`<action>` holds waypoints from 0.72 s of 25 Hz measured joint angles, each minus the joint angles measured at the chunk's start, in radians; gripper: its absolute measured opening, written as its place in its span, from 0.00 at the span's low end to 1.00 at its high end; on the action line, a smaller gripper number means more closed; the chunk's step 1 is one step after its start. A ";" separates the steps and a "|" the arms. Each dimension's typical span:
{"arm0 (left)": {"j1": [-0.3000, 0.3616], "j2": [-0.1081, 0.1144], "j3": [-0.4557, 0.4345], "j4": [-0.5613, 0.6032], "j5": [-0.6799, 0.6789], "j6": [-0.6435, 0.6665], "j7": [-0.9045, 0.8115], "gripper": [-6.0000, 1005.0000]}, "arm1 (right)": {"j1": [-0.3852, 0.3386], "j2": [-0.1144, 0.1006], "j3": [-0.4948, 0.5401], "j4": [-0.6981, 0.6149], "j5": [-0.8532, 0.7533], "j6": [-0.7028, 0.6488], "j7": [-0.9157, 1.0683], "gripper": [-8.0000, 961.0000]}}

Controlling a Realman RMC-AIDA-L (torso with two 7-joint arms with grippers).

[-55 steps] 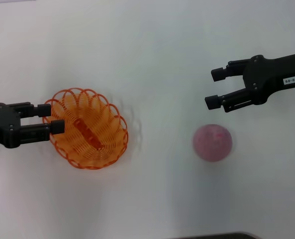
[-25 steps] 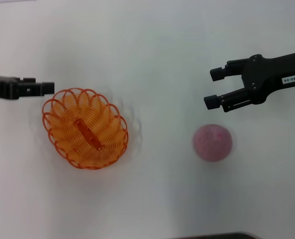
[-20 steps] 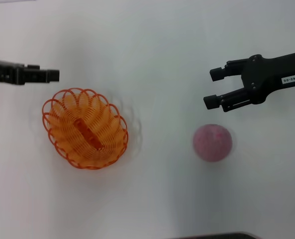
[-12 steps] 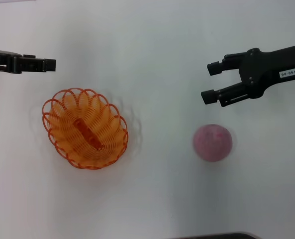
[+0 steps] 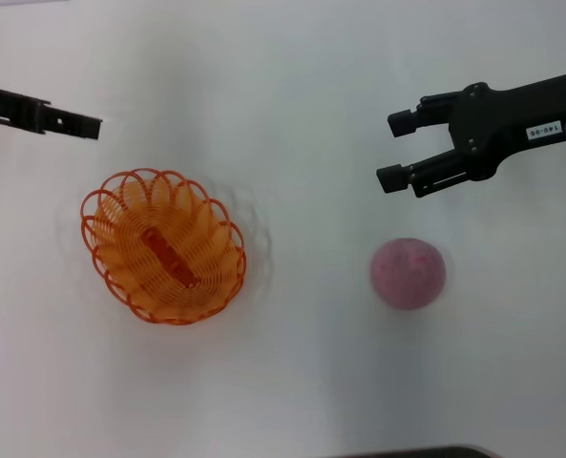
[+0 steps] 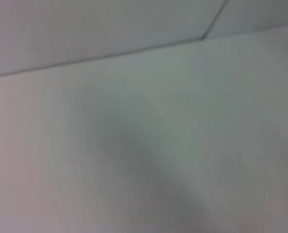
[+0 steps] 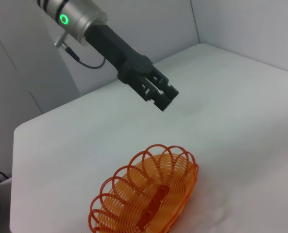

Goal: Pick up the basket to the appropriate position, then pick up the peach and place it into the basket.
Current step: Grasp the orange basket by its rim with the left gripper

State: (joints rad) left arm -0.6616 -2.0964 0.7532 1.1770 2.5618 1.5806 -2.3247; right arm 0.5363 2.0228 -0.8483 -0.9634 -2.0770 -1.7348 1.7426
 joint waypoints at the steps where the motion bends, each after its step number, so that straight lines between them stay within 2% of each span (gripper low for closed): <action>1: -0.014 0.000 0.033 -0.007 0.034 -0.010 -0.016 0.69 | 0.000 0.000 0.000 0.000 0.000 0.000 0.000 0.98; 3: -0.043 -0.003 0.091 -0.024 0.099 -0.029 -0.039 0.69 | 0.001 0.001 -0.001 0.001 0.000 0.000 -0.004 0.98; 11: -0.070 -0.028 0.202 -0.051 0.177 -0.066 -0.046 0.69 | 0.003 0.002 -0.002 0.003 0.000 0.002 -0.007 0.98; 18: -0.097 -0.046 0.274 -0.144 0.247 -0.118 -0.057 0.69 | 0.003 0.007 -0.003 0.003 0.000 0.008 -0.010 0.99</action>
State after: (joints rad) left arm -0.7584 -2.1426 1.0267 1.0334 2.8089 1.4622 -2.3815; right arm 0.5389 2.0301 -0.8514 -0.9602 -2.0774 -1.7267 1.7325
